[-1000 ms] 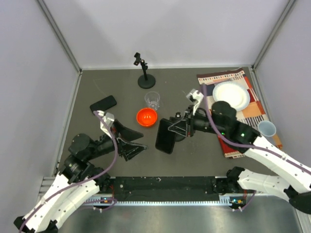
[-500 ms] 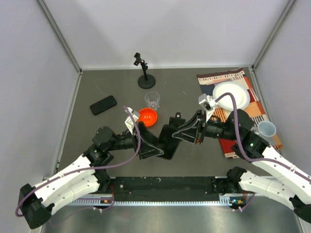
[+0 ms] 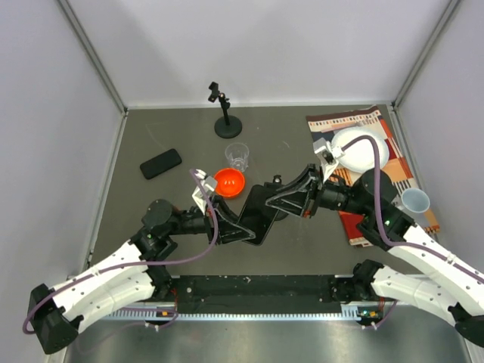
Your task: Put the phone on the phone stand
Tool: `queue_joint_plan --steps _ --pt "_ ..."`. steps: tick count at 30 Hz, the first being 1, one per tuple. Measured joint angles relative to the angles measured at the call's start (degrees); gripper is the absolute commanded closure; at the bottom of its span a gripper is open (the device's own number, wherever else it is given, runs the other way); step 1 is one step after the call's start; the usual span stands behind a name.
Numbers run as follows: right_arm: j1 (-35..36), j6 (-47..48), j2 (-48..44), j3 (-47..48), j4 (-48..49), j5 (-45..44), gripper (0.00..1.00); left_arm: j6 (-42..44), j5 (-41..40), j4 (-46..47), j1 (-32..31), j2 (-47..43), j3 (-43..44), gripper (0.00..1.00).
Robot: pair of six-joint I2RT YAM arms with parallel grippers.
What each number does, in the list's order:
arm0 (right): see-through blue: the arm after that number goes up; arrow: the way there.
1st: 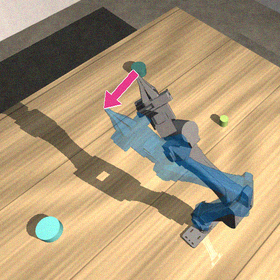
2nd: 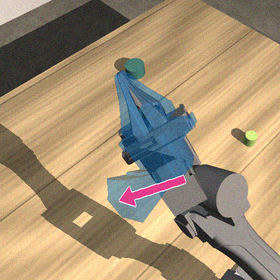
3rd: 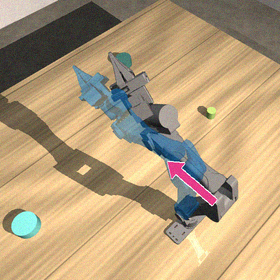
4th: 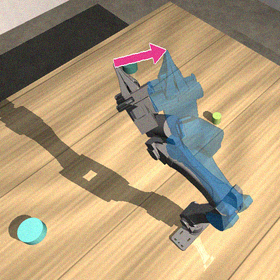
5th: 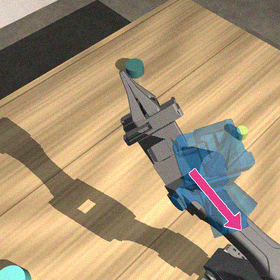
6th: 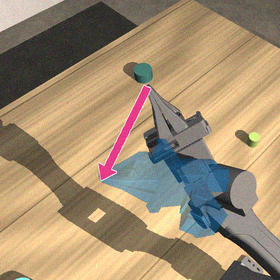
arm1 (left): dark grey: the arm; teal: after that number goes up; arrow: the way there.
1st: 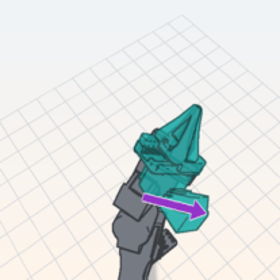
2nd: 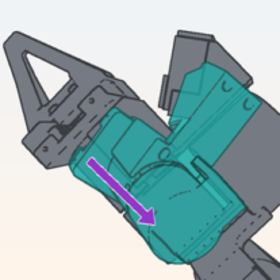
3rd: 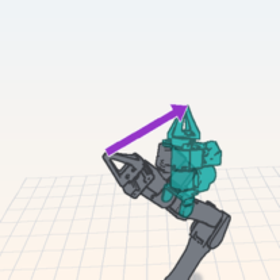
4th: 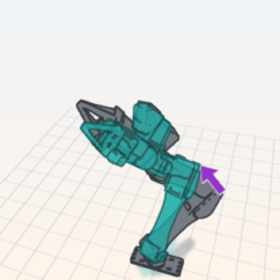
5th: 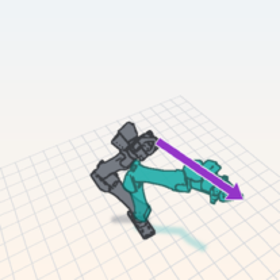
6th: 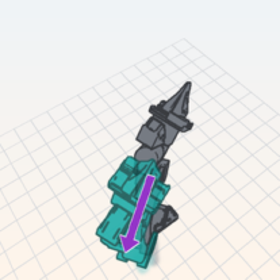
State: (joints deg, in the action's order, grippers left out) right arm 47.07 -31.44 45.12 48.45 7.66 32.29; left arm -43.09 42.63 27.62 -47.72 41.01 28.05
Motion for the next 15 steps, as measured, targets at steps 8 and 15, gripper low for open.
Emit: queue_joint_plan --steps 8,15 --pt "0.07 6.43 3.63 7.37 -14.80 0.70 0.28 5.01 -1.97 -13.03 0.02 -3.80 1.42 1.00" --pt "0.00 12.44 8.96 14.40 -25.49 5.60 0.41 8.59 -1.64 -19.06 0.00 -7.15 1.68 1.00"
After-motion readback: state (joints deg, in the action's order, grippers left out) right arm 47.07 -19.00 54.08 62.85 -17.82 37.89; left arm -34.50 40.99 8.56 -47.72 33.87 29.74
